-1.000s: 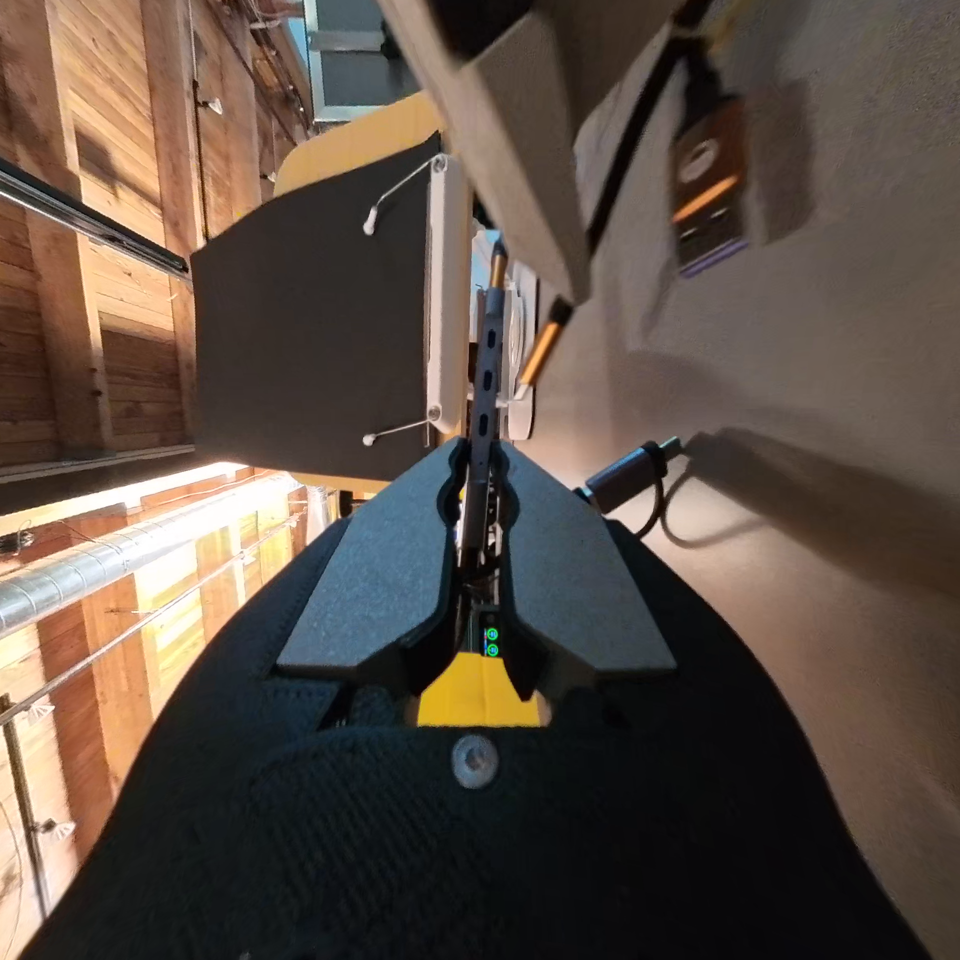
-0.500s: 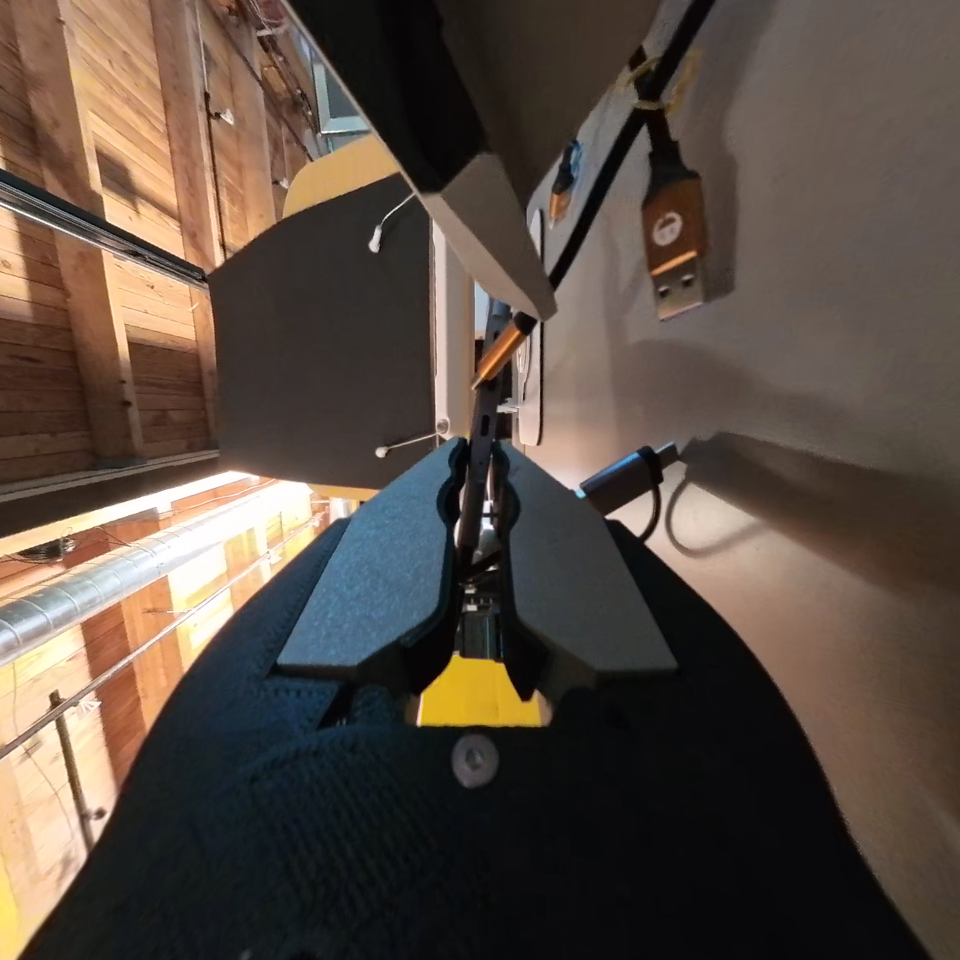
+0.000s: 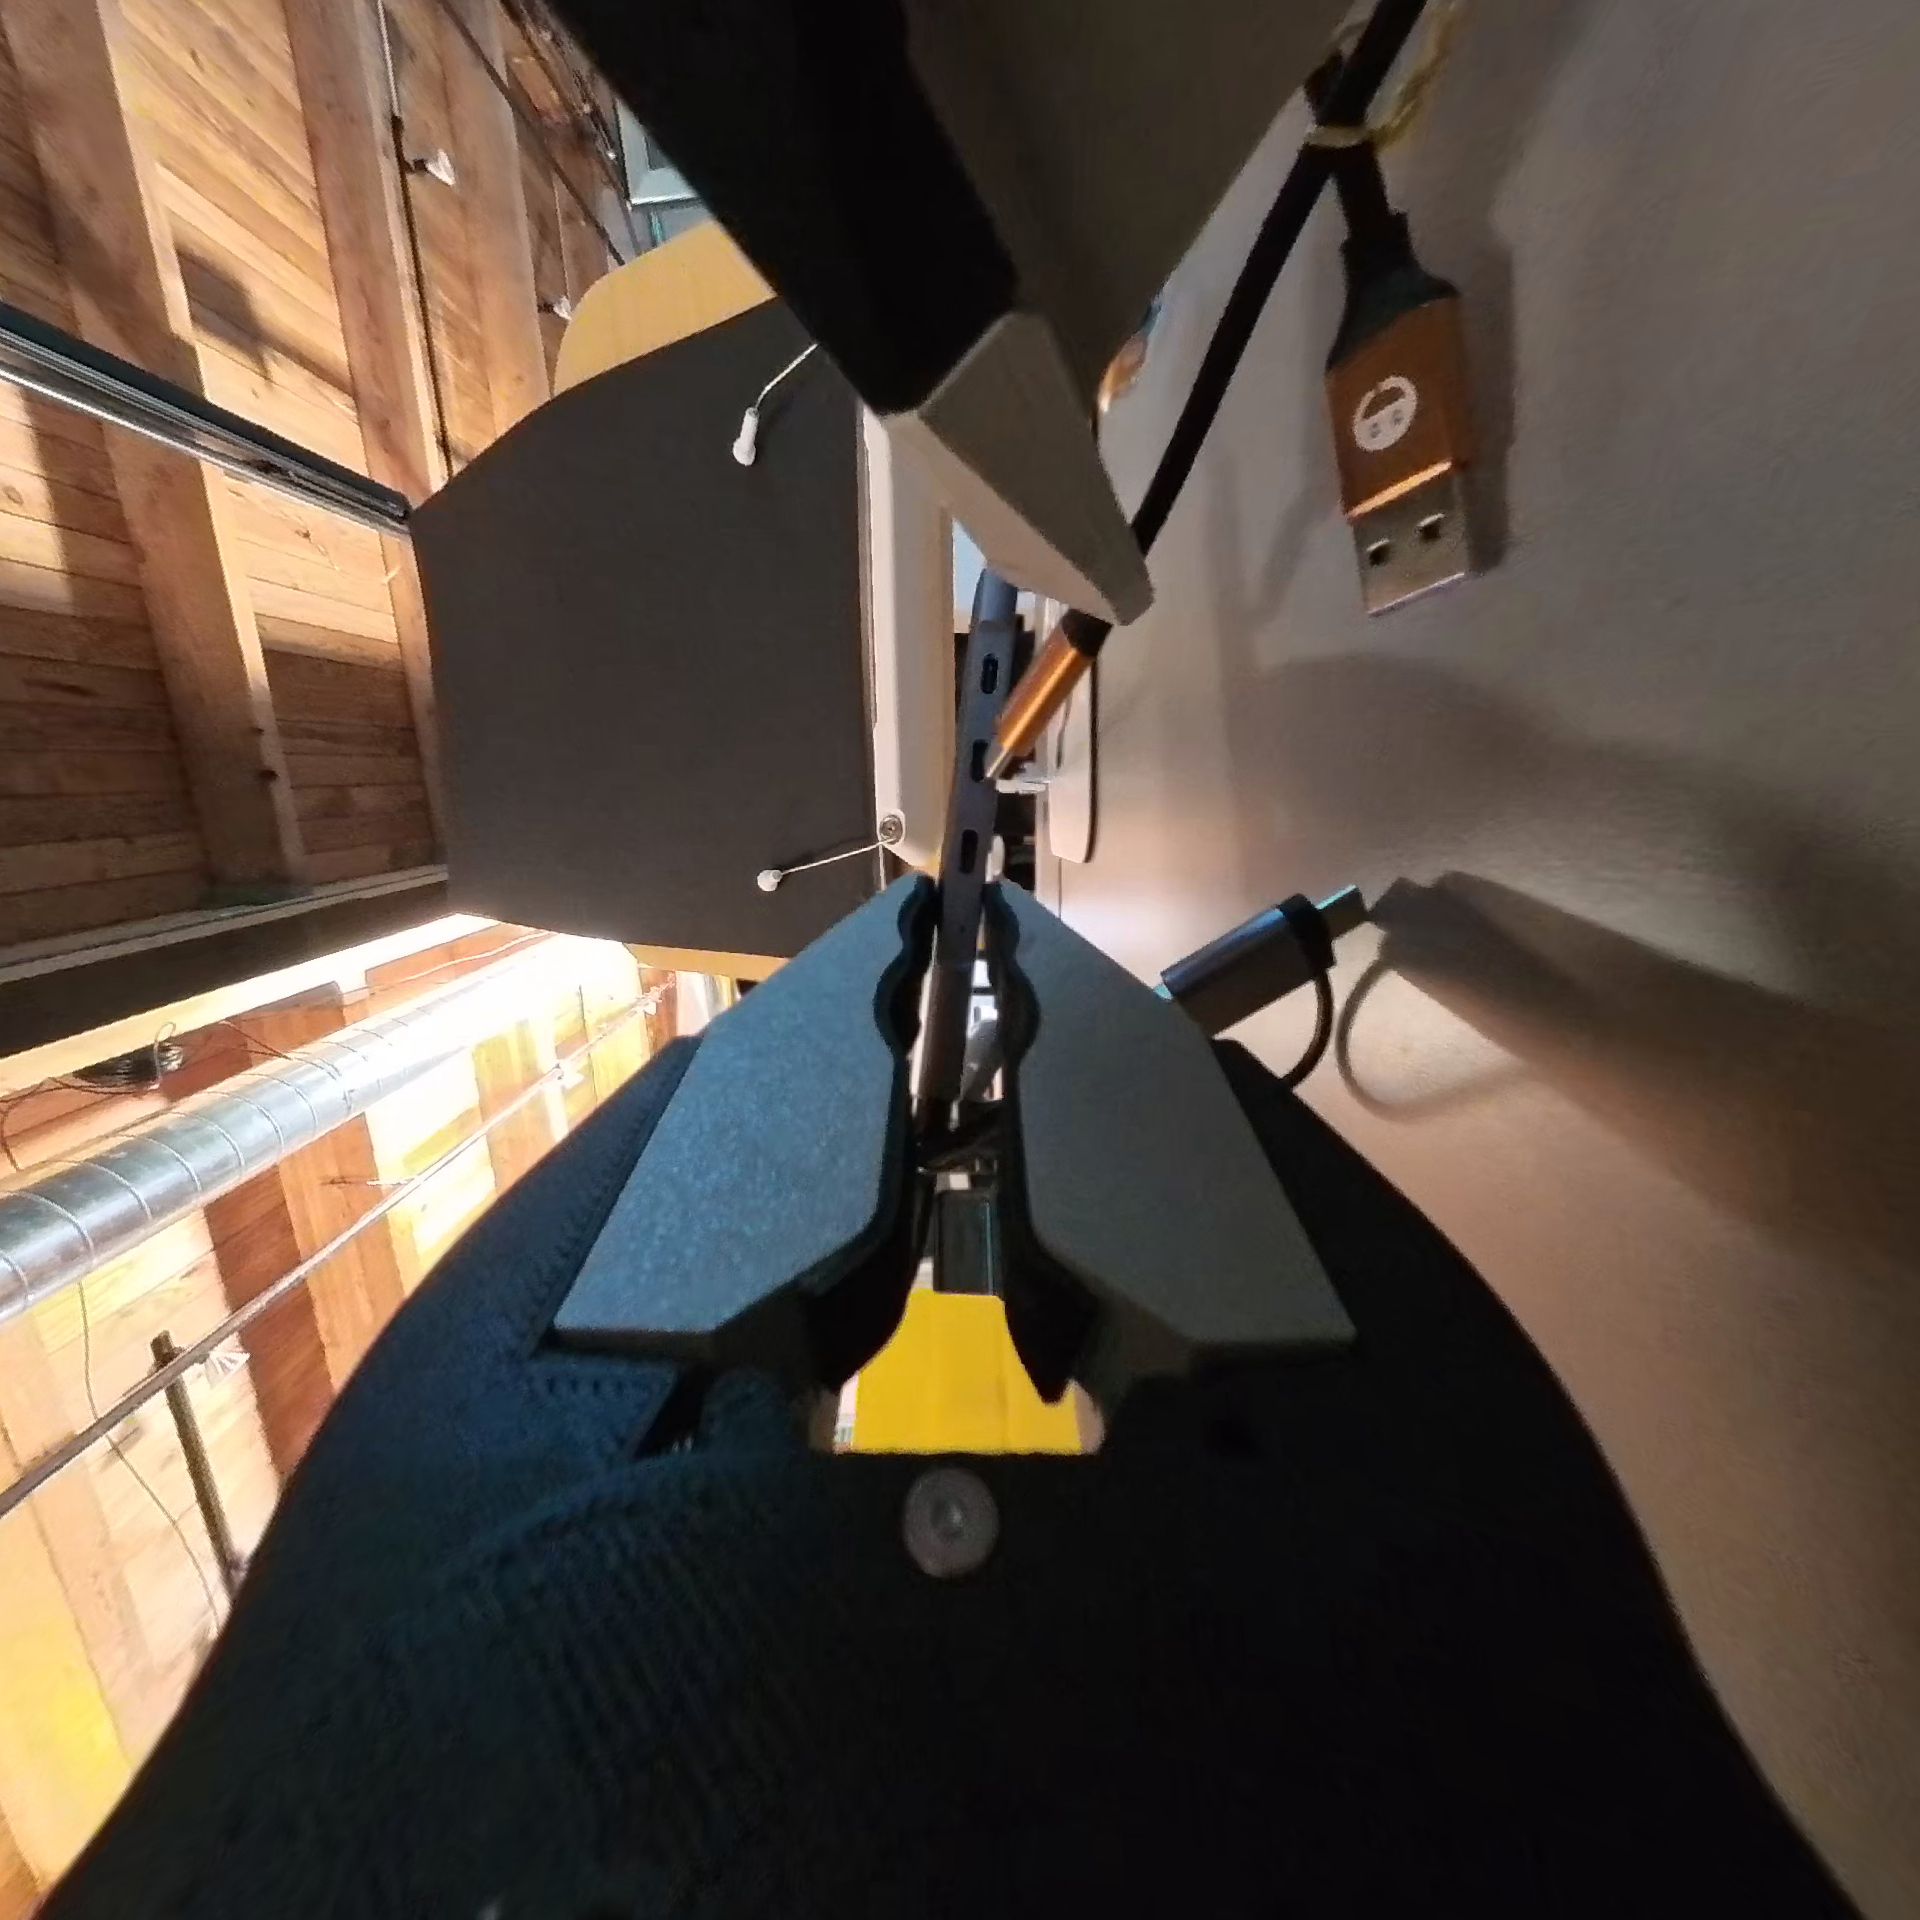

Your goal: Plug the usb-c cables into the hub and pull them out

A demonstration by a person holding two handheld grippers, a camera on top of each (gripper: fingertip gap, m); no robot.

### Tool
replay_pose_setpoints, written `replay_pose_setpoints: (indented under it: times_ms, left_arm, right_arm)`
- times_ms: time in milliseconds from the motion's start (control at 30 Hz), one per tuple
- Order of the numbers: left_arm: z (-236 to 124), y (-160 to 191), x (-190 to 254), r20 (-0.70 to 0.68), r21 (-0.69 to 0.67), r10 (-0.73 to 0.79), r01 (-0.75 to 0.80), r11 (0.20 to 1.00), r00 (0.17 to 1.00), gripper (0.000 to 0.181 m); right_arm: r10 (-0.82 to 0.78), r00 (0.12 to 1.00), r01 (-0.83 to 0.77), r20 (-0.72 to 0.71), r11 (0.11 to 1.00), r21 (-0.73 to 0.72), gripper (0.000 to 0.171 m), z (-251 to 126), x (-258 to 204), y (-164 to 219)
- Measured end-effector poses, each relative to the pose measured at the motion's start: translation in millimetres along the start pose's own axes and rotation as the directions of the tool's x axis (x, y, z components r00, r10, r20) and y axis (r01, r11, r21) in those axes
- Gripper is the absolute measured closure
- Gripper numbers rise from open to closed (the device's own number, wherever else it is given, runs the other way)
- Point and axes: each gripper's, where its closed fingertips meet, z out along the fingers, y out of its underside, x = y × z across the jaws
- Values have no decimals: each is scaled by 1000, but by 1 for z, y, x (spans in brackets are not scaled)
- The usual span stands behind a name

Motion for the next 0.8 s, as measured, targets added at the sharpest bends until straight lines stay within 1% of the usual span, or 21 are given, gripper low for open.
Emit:
replay_pose_setpoints:
  times_ms: [267, 400, 467, 533, 567, 633, 667, 767, 800]
  left_arm:
    - [1, 4, 1, -13, -5, -30, 30, 1000, 999, 175]
    - [1, 7, -1, -7, -3, -45, 45, 999, 999, 175]
    - [0, 7, -3, -6, 6, -61, 61, 998, 998, 175]
    - [0, 7, -3, -12, 12, -84, 84, 996, 996, 175]
    - [-1, 7, -3, -17, 17, -95, 95, 995, 995, 175]
    - [-2, 7, -3, -32, 32, -128, 129, 991, 991, 175]
    - [-2, 7, -3, -44, 35, -152, 154, 988, 987, 175]
    - [-1, 10, -1, -71, 34, -204, 207, 978, 976, 175]
    - [-1, 11, -1, -77, 38, -219, 223, 974, 973, 175]
  right_arm:
    - [3, 998, -3, 69, 1000, -7, 167, 6, -8, 7]
    - [4, 992, 6, 128, 997, -79, 167, 12, -15, 21]
    - [-7, 994, 11, 109, 999, -40, 167, 9, -12, 15]
    - [-29, 996, 27, 80, 999, 32, 167, 1, -7, 3]
    - [-45, 997, 41, 57, 997, 68, 164, -3, -4, -3]
    - [-80, 997, 79, 4, 990, 117, 152, -9, 2, -11]
    - [-97, 995, 98, -11, 987, 128, 148, -10, 3, -13]
    - [-117, 993, 115, 13, 988, 104, 144, -6, -2, -7]
    - [-113, 993, 111, 19, 990, 85, 140, -3, -3, -4]
